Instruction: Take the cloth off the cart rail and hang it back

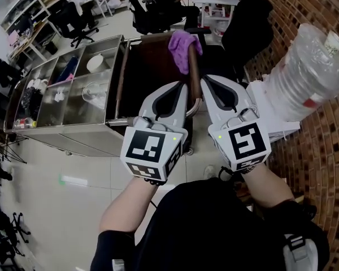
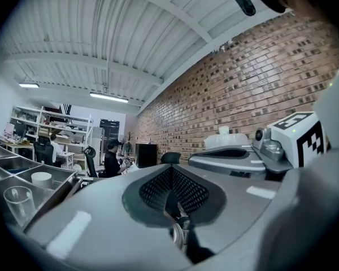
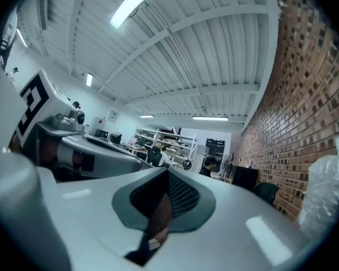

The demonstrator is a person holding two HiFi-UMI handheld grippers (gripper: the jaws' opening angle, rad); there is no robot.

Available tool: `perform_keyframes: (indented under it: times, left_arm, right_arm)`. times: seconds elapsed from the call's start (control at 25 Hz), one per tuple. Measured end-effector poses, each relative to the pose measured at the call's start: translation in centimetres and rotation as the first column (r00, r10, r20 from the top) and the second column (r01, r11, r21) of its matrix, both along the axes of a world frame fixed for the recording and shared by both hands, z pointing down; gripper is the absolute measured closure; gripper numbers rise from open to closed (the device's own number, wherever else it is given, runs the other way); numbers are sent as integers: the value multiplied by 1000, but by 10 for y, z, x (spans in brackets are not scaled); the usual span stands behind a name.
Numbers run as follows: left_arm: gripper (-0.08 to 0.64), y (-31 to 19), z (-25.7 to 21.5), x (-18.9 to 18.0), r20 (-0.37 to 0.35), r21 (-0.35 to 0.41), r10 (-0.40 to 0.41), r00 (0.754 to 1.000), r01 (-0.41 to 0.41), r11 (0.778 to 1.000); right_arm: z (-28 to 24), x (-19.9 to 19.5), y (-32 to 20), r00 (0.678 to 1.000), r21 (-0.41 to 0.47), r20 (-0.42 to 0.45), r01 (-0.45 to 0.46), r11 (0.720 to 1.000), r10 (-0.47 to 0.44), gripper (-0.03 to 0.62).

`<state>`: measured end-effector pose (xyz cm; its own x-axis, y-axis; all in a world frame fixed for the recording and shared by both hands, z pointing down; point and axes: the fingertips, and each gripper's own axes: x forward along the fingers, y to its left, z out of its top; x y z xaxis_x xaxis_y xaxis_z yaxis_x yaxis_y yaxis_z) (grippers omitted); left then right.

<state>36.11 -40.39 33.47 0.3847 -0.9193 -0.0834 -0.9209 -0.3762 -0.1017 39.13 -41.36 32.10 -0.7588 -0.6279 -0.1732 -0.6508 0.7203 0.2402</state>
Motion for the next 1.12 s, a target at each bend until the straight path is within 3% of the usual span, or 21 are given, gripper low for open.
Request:
perform_keyframes:
  times: [0.36, 0.52, 0.64, 0.68, 0.8, 0.92, 0.96, 1.08, 1.12]
  left_arm:
    - [563, 11, 4, 14, -9, 16, -17, 1000, 17, 1000]
    - [563, 12, 10, 17, -11, 16, -31, 999, 32, 999]
    - [563, 12, 15, 18, -10, 14, -40, 999, 40, 999]
    - [563, 12, 16, 19, -9, 12, -43, 999, 43, 999]
    - [563, 10, 19, 20, -8, 13, -51, 999, 52, 999]
    - [563, 9, 23, 22, -5, 14, -55, 998, 55, 998]
    - [563, 8, 24, 23, -5, 13, -55, 998, 55, 998]
    - [563, 6, 26, 26, -4, 9, -52, 999, 52, 999]
    - [563, 5, 27, 27, -3, 8, -52, 999, 52, 999]
  right_arm:
    - [-1, 19, 16, 1000, 8, 4, 12, 1000, -12, 592]
    - [17, 25, 21, 998, -135, -58, -15, 991, 7, 592]
    - [5, 21, 20, 999, -6, -6, 33, 999, -33, 592]
    - [6, 20, 20, 999, -8, -6, 39, 999, -39, 592]
    - [23, 23, 22, 998, -138, -57, 15, 990, -23, 592]
    - [12, 21, 20, 998, -8, -8, 55, 998, -55, 592]
    - [13, 22, 20, 998, -8, -8, 56, 998, -56, 592]
    - [27, 27, 20, 998, -138, -54, 22, 990, -30, 592]
    - [25, 28, 19, 998, -115, -45, 27, 993, -33, 592]
